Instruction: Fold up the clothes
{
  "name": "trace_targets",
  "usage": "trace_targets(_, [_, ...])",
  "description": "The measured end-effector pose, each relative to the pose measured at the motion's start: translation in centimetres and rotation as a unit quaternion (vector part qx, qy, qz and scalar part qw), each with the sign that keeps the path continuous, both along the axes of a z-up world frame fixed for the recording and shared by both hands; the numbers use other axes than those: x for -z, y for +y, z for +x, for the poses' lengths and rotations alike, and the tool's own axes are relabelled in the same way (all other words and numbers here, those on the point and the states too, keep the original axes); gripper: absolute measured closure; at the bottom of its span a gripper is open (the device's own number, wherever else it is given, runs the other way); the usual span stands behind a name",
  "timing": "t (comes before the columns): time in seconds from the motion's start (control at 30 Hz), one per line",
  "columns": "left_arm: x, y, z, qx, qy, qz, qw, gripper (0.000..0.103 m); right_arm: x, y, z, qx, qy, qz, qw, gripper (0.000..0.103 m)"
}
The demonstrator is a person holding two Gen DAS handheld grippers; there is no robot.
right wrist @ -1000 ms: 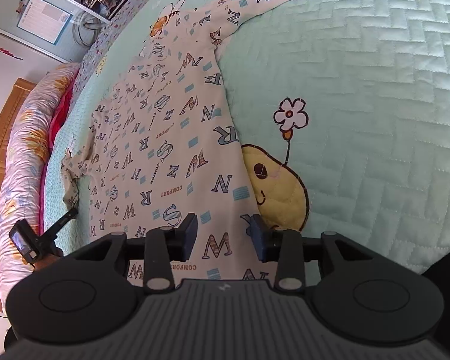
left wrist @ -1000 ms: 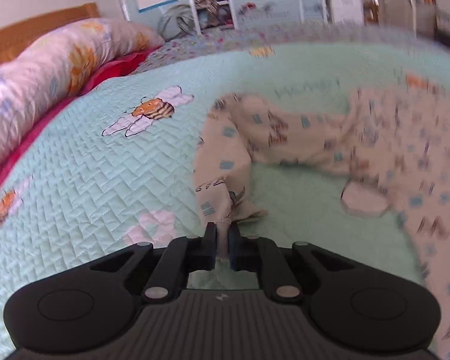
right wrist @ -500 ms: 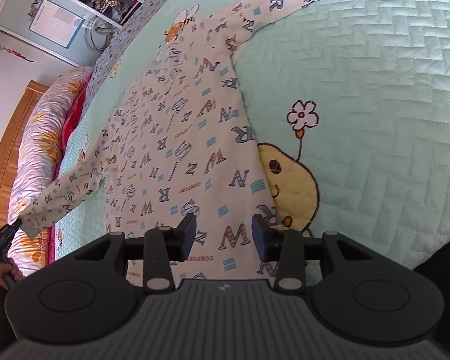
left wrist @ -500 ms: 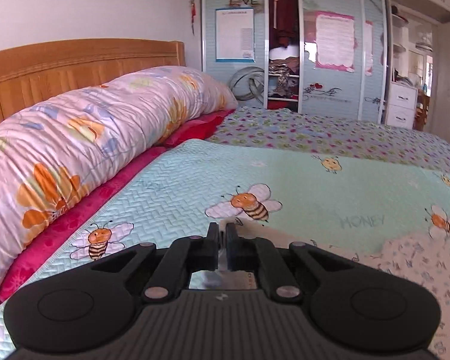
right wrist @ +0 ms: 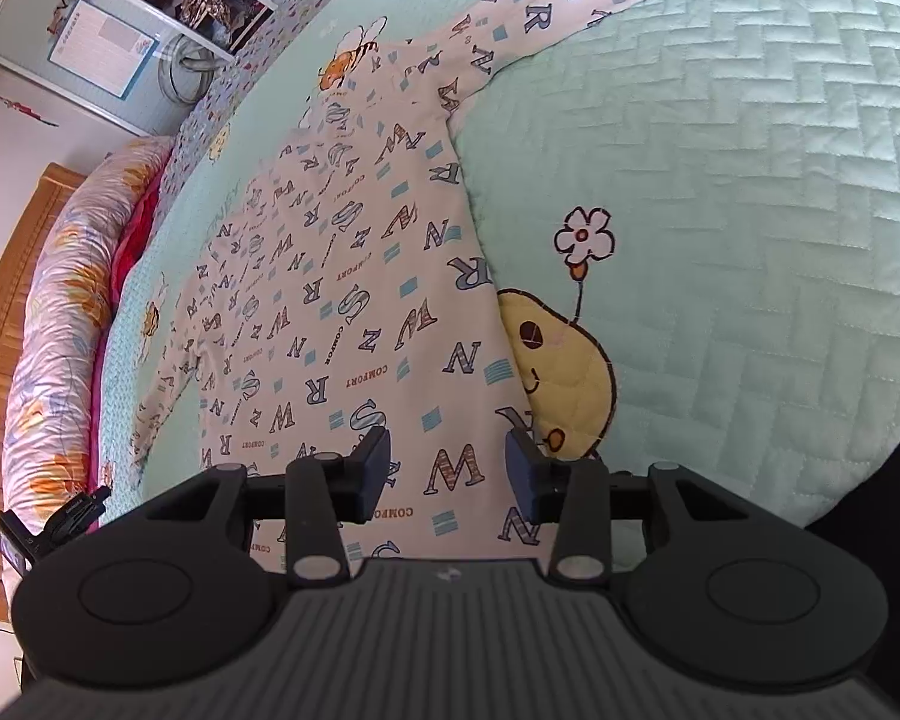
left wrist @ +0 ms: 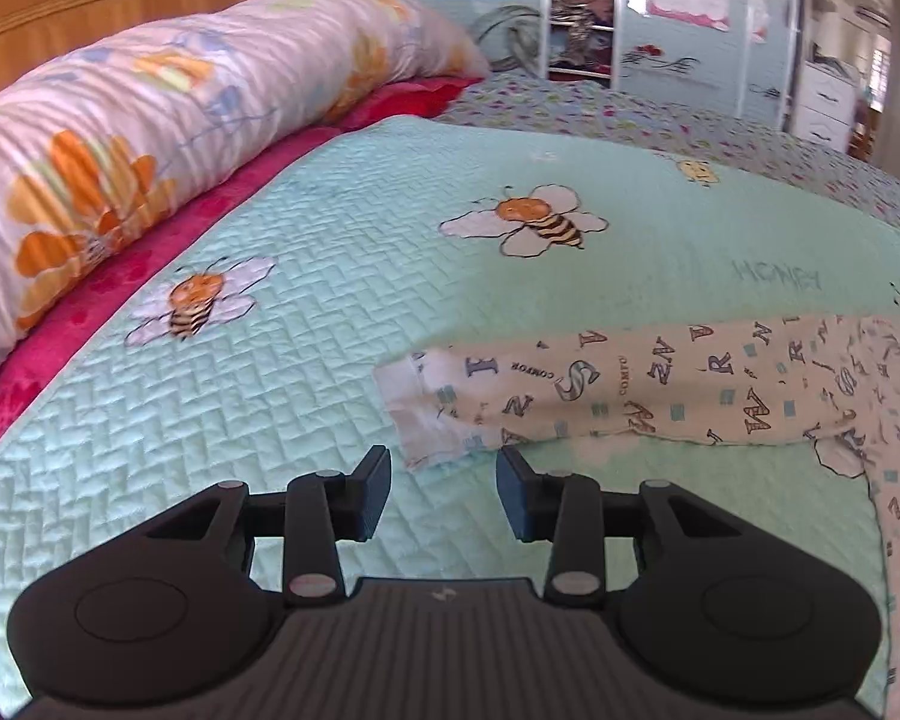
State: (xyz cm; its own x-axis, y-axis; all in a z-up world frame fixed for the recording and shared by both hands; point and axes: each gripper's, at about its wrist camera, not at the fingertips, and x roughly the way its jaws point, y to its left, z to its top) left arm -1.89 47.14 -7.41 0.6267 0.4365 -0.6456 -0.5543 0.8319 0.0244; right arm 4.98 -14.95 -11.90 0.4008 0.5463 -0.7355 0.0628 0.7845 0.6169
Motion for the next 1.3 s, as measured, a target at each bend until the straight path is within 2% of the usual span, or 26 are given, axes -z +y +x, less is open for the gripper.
trace_targets(0.07, [0.3, 1.3, 1.0, -0.009, -0.011, -0.014, 0.9998, 0.059, 0.1, 0.5, 0.1, -0.003, 0.004, -0.006, 1.000, 0.059])
trace_targets(0.17, [0.7, 4.8, 2.5, -0.052, -0.029, -0.067, 0.9960, 0.053, 0.3, 1.1, 0.3, -0.006, 0.011, -0.018, 1.000, 0.058])
trace_targets(0.2, [1.2, 6.0, 3.1, -0.062, -0.028, -0.094, 0.9933, 0.049, 0.4, 1.3, 0.3, -0.007, 0.014, -0.023, 1.000, 0.058])
trace_targets(0.27, [2.6, 8.1, 4.3, -0.075, -0.016, -0.146, 0.9863, 0.049, 0.6, 1.5, 0.6, -0.006, 0.019, -0.033, 0.999, 0.057])
trace_targets(0.33, [4.4, 9.3, 5.2, -0.085, -0.002, -0.185, 0.9791, 0.049, 0.8, 1.9, 0.9, -0.007, 0.024, -0.041, 0.999, 0.055])
trace_targets(0.37, [4.9, 9.6, 5.5, -0.090, -0.001, -0.192, 0.9773, 0.052, 0.8, 2.1, 1.1, -0.008, 0.026, -0.045, 0.999, 0.054])
trace_targets(0.4, [5.1, 9.7, 5.7, -0.095, -0.006, -0.190, 0.9771, 0.057, 0.8, 2.3, 1.3, -0.010, 0.027, -0.050, 0.998, 0.053])
trace_targets(0.43, [5.4, 9.7, 5.9, -0.101, -0.011, -0.188, 0.9770, 0.069, 0.8, 2.6, 1.4, -0.012, 0.027, -0.055, 0.998, 0.052])
trace_targets(0.47, [5.5, 9.8, 6.2, -0.105, -0.015, -0.191, 0.9757, 0.097, 0.7, 2.8, 1.6, -0.014, 0.027, -0.059, 0.998, 0.051])
trace_targets(0.5, [5.5, 10.1, 6.4, -0.109, -0.026, -0.201, 0.9732, 0.097, 0.7, 3.0, 1.7, -0.016, 0.027, -0.064, 0.997, 0.050])
trace_targets(0.53, [5.3, 10.4, 6.6, -0.110, -0.037, -0.201, 0.9727, 0.097, 0.5, 3.3, 1.8, -0.019, 0.027, -0.069, 0.997, 0.050])
trace_targets(0.67, [2.9, 11.8, 8.6, -0.105, -0.040, -0.122, 0.9861, 0.097, -0.1, 3.7, 2.2, -0.019, 0.021, -0.083, 0.996, 0.050])
trace_targets(0.77, [0.9, 13.6, 10.0, -0.112, -0.052, -0.091, 0.9882, 0.096, -0.4, 3.9, 2.4, -0.017, 0.019, -0.090, 0.996, 0.050])
trace_targets(0.8, [0.8, 14.0, 10.6, -0.109, -0.046, -0.090, 0.9889, 0.093, -0.3, 4.0, 2.6, -0.016, 0.021, -0.092, 0.995, 0.050])
trace_targets(0.93, [2.7, 14.7, 12.3, -0.098, 0.025, -0.081, 0.9916, 0.078, 0.2, 4.9, 3.3, -0.022, 0.024, -0.094, 0.995, 0.050])
trace_targets(1.0, [3.2, 14.5, 10.9, -0.112, 0.017, -0.089, 0.9895, 0.065, 0.2, 5.2, 3.5, -0.025, 0.023, -0.091, 0.995, 0.050])
trace_targets(1.17, [2.6, 12.5, 6.0, -0.143, -0.026, -0.112, 0.9831, 0.063, -0.8, 5.1, 3.2, -0.029, 0.005, -0.073, 0.997, 0.050])
trace_targets(1.23, [1.4, 10.6, 4.1, -0.142, -0.046, -0.102, 0.9836, 0.063, -1.2, 4.8, 3.1, -0.026, -0.003, -0.063, 0.998, 0.050])
trace_targets(1.3, [0.0, 8.9, 2.5, -0.138, -0.059, -0.076, 0.9857, 0.056, -1.5, 4.8, 3.0, -0.024, -0.011, -0.055, 0.998, 0.050])
